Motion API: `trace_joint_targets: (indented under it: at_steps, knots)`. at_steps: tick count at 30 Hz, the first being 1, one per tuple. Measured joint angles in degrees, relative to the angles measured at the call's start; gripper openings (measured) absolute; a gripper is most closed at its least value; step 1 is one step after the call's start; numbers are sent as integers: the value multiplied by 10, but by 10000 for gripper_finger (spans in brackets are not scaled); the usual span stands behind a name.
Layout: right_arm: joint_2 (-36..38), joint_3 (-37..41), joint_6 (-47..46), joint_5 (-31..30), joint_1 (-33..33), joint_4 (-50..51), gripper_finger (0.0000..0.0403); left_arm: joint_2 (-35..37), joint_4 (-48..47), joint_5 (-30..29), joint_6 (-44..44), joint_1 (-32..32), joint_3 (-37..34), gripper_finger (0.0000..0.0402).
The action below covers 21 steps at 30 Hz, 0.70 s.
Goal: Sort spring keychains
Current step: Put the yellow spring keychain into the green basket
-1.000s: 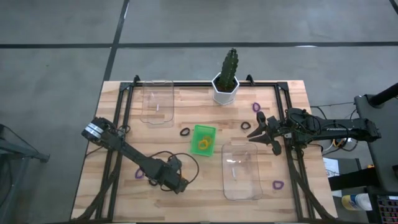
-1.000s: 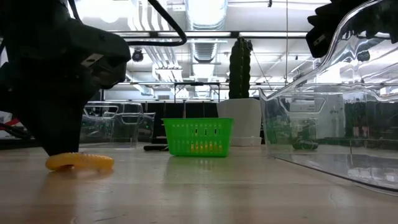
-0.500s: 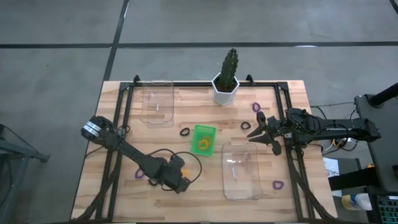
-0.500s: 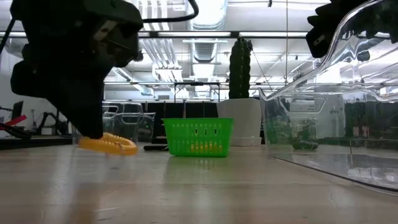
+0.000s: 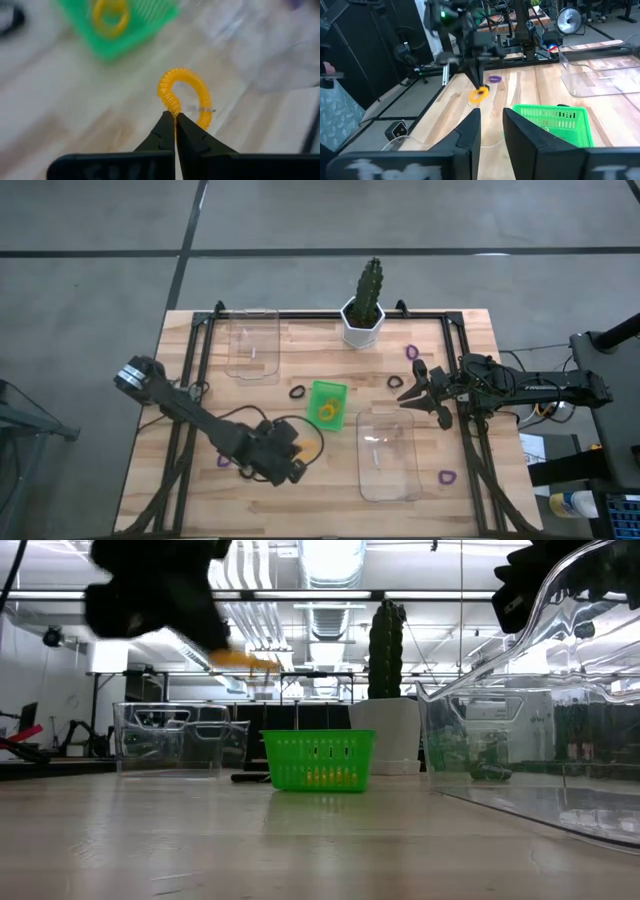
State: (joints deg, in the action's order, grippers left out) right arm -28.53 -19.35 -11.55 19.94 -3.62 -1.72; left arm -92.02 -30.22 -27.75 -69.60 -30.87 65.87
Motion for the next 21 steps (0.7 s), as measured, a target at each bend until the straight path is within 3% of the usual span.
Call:
trace_joint_targets:
  at_steps: [4,11,21]
  knots:
    - [0,0,0,0,0,0,84,28,96,-44,146,0,0,0]
    - [0,0,2,0,0,2,79,49,269,-56,357,1,-4,0]
    - [0,0,13,0,0,2,70,49,318,-54,406,2,-4,0]
